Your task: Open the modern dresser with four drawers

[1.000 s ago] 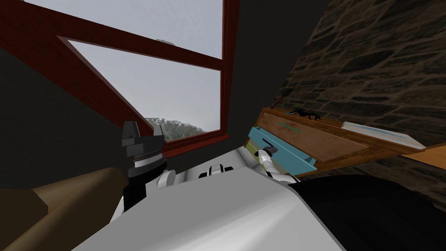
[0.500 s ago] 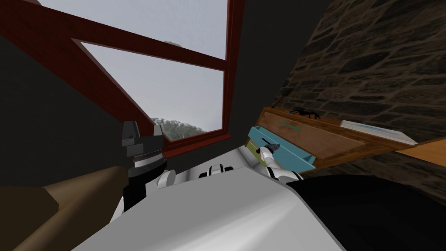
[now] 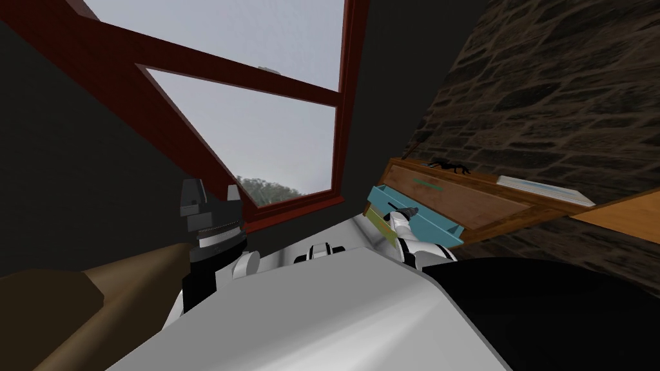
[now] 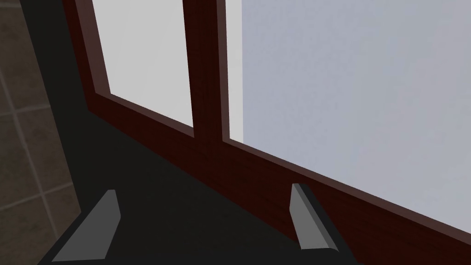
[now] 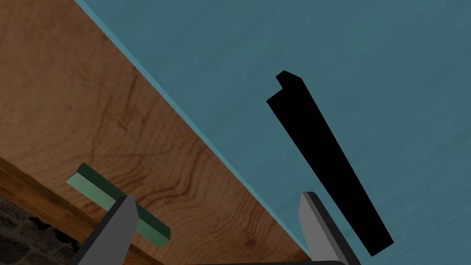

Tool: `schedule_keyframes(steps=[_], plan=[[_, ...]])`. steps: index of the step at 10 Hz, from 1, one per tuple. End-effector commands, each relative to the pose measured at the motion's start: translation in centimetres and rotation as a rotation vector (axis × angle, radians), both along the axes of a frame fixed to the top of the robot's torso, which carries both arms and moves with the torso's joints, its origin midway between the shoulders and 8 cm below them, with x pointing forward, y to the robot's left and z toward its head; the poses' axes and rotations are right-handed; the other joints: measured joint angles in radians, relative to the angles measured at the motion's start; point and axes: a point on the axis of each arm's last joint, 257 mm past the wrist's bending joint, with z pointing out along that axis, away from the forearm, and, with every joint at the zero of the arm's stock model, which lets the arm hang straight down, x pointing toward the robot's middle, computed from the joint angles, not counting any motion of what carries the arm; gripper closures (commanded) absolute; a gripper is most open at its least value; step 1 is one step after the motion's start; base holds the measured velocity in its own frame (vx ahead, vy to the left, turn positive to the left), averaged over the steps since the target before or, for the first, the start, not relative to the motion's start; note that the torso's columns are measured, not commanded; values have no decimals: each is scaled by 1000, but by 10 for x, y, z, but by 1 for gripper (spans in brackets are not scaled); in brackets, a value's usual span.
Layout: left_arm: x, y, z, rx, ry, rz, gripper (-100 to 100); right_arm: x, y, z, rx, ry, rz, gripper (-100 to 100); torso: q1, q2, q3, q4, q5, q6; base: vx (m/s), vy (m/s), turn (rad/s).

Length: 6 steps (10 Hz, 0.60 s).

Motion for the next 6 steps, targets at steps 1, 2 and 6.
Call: schedule_keyframes(steps=[1, 2, 6], plan=[[0, 0, 0, 0, 0, 0, 0, 0, 0, 0, 1, -1, 1, 0, -2, 0, 0, 0, -1, 0, -2, 7, 1], [0, 0, 0, 0, 0, 0, 0, 0, 0, 0, 1, -1, 1, 0, -2, 0, 0, 0, -1, 0, 0, 0, 0], [0, 0, 0, 0, 0, 0, 0, 0, 0, 0, 1, -1, 1, 0, 1, 1, 0, 0, 0, 0, 0, 0, 0]])
